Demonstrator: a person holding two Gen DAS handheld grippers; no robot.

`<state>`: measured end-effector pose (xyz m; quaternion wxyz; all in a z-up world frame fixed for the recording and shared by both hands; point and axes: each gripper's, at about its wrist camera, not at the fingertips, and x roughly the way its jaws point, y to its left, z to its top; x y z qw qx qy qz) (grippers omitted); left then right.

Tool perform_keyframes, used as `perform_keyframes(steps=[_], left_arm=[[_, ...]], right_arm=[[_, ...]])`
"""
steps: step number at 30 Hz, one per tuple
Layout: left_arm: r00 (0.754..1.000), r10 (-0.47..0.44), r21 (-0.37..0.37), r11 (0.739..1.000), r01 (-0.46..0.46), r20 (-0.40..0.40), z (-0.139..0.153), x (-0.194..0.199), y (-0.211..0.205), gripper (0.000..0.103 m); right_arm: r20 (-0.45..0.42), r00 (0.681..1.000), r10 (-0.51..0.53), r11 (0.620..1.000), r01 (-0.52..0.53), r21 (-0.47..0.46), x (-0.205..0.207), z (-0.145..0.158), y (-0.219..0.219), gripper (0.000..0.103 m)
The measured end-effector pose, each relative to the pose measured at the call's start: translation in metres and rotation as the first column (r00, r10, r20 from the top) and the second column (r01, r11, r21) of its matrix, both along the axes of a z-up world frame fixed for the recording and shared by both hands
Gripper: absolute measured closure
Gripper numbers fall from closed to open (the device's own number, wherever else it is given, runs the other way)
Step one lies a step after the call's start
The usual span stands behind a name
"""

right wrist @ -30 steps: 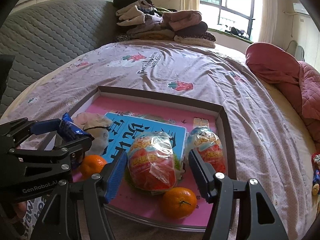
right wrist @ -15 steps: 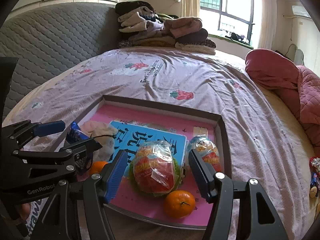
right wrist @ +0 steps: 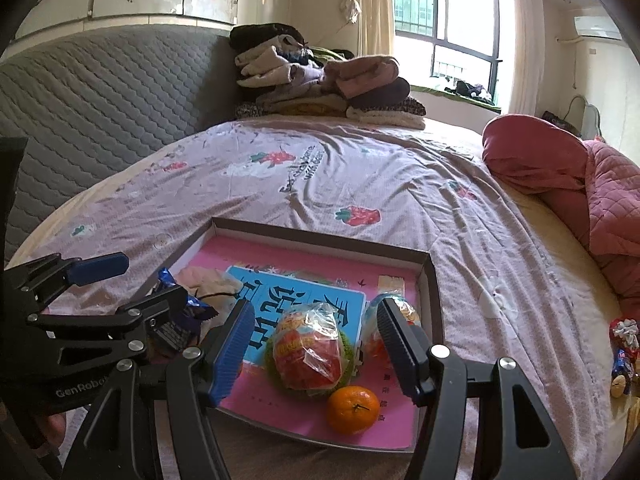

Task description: Organize objects

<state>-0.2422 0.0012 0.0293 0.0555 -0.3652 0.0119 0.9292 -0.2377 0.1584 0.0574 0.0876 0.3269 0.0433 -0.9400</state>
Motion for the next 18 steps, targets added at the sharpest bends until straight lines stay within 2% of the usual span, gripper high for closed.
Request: perform_keyframes(steps=[18], left_arm=[[0.995,0.054,-0.012,0.998,-0.055,-0.083,0.024,0.049,-0.007,0.028]], right_arm=[[-0.095,0.995,0.003,1.000,-0.004,-0.012,0.048,0.025,0.003,0.040]])
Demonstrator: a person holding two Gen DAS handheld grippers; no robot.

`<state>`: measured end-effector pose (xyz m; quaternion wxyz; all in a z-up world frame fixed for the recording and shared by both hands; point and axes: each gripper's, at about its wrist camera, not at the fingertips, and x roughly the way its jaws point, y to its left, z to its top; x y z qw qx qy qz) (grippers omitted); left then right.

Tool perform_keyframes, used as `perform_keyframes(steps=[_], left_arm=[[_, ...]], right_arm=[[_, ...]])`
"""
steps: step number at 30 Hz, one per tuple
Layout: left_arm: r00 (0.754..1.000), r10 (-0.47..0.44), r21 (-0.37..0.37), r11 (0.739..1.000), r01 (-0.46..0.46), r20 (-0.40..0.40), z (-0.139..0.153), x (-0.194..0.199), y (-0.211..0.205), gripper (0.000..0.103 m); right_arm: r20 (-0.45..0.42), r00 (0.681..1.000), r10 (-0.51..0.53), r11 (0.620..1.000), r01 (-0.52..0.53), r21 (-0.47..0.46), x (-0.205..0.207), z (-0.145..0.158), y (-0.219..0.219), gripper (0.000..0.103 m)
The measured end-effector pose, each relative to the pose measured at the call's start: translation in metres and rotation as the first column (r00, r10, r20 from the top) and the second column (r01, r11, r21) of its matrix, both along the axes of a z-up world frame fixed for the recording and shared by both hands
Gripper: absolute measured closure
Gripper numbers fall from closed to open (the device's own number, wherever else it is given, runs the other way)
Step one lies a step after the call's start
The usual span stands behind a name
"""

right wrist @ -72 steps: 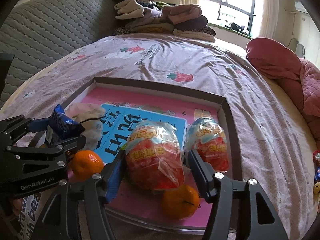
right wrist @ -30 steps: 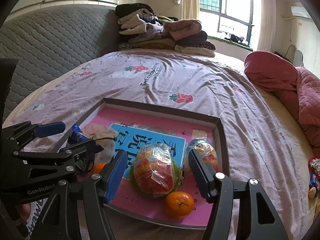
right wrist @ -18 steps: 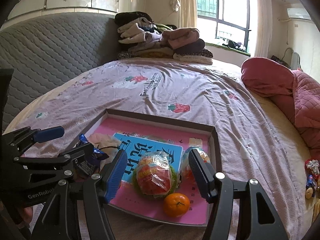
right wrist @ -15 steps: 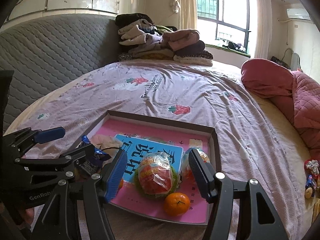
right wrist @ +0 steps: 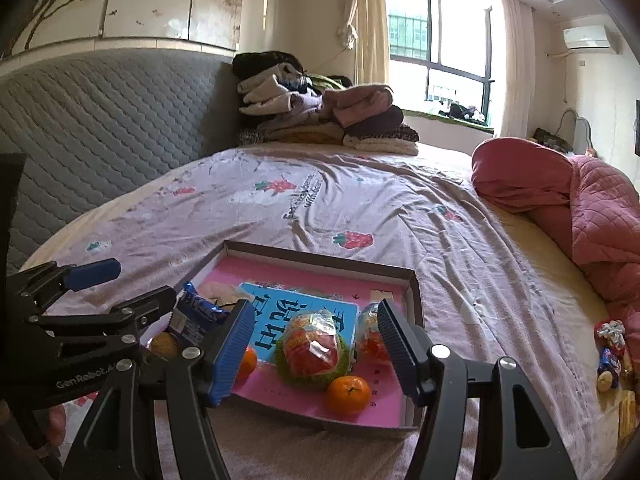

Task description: Organize objects

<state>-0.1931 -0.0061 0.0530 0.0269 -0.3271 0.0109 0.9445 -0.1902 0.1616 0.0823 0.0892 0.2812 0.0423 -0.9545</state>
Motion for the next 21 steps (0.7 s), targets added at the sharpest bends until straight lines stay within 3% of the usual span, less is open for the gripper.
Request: perform_keyframes(steps=[11,21], left_arm=[[1.000,0.011,0.027,1.000,-0.011,-0.012,-0.009,0.041,-0.004,0.028],[0.999,0.015,0.020,1.000,-0.016,0.042,-0.036,0.055,-0.002,0.028]], right_arm=[[-0.006,0.999,0.034,0.999,-0.034,0.013,0.033,-0.005,-0.008,0.037],[0.023,1.000,-0.009,1.000,0.009,-0.021,0.052,-0.029,0.007,0.036]])
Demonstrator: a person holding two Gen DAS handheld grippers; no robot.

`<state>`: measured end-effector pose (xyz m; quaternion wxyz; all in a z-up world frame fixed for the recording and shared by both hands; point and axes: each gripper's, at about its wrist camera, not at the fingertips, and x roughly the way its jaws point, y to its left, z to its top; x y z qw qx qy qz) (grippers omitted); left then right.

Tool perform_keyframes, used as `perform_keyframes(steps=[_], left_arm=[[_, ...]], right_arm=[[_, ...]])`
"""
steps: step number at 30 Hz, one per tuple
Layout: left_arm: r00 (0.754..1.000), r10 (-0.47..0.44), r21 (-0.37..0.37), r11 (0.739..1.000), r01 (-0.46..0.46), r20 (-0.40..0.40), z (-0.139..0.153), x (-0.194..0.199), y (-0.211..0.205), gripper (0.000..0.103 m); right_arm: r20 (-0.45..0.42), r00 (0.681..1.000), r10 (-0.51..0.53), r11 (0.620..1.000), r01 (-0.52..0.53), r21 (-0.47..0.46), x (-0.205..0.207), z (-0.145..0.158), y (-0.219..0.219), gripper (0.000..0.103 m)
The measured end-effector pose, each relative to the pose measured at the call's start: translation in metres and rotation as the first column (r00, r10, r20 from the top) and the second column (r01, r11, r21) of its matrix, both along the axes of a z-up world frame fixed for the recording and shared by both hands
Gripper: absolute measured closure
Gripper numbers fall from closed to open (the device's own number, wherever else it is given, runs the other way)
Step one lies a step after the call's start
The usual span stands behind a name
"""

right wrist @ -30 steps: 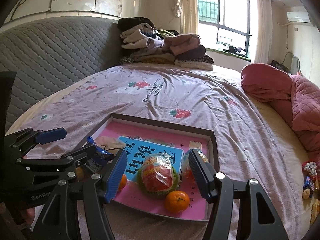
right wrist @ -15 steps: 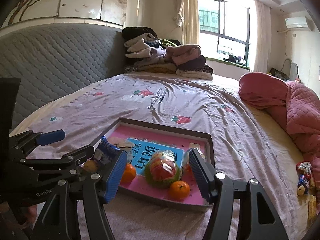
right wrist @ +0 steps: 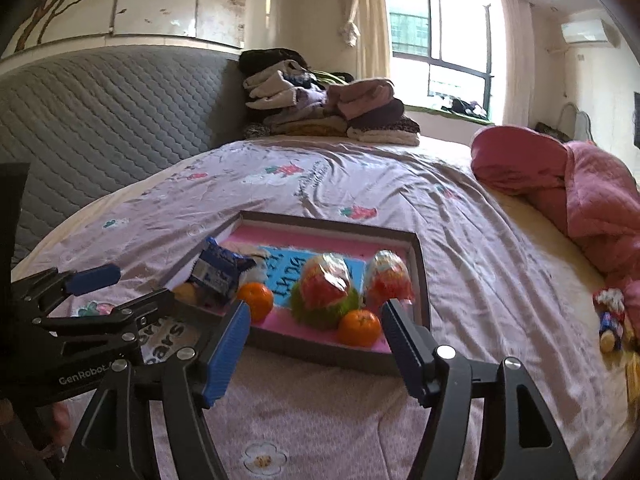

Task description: Organize objects

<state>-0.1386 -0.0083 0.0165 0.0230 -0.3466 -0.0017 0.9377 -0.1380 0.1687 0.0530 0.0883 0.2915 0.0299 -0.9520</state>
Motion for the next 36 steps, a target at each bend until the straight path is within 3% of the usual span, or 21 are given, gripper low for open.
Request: perform_keyframes(steps=[17,27,36], left_arm=[[0.999,0.036,-0.029,0.999,-0.036,0.009,-0.025,-0.001,-0.003,0.028],[0.998,0.031,0.002,0.999,-0.032,0.062,-0.042,0.003,-0.006,0.028],[0.999,0.016,-0.018,1.000,-0.015,0.041,-0.043,0.006,-0.001,0.028]], right_arm=[[0.039,0.996,-0.080,0.996,0.081,-0.022,0.001,-0.024,0.010,0.036],[0.054,0.996,-0.075,0.996,0.077,-0.037,0.009,-0.032,0.011,0.036],[0.069,0.995,-0.076,0.996,0.080,-0.045,0.016,-0.039,0.010,0.036]])
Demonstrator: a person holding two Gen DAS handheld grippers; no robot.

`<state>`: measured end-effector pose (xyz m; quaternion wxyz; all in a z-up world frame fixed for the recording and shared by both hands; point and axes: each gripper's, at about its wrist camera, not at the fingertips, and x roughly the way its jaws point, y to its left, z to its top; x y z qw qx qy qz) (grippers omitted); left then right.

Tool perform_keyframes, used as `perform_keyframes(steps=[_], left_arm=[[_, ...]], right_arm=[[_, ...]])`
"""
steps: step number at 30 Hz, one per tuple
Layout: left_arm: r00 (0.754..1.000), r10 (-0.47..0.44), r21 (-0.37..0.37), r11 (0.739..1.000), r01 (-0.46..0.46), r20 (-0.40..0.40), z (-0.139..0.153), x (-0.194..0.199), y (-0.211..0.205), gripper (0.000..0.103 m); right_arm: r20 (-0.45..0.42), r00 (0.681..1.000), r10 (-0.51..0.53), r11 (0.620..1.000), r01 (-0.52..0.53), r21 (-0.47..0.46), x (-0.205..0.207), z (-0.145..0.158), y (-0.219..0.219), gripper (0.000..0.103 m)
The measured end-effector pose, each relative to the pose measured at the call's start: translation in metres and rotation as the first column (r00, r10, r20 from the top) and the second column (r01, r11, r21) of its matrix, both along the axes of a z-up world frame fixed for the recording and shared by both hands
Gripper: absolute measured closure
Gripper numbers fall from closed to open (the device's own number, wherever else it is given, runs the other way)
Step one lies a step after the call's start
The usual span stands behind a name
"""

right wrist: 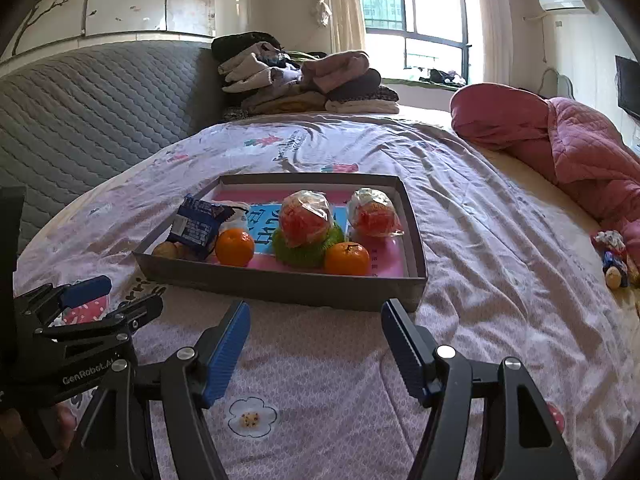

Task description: Organize objects

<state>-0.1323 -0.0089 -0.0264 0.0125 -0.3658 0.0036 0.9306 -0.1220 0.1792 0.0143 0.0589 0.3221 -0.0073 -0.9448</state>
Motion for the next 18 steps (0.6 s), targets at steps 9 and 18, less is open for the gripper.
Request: perform_keyframes(steps=[9,18], left_arm=[[1.000,-0.002,-0.008,1.000,0.002,-0.001,-0.003,-0.002,0.001,0.028],[1.000,0.002,0.001,1.000,-0.002,0.008,-0.006,-0.002,-0.001,0.028]], right_arm=[[0.025,1.000,-0.008,1.000,0.008,0.002,0.001,-0.011,0.003,0.036],[0.025,1.000,-0.019,1.000,0.019,-0.007,0.000,-0.014,0.004,0.036]])
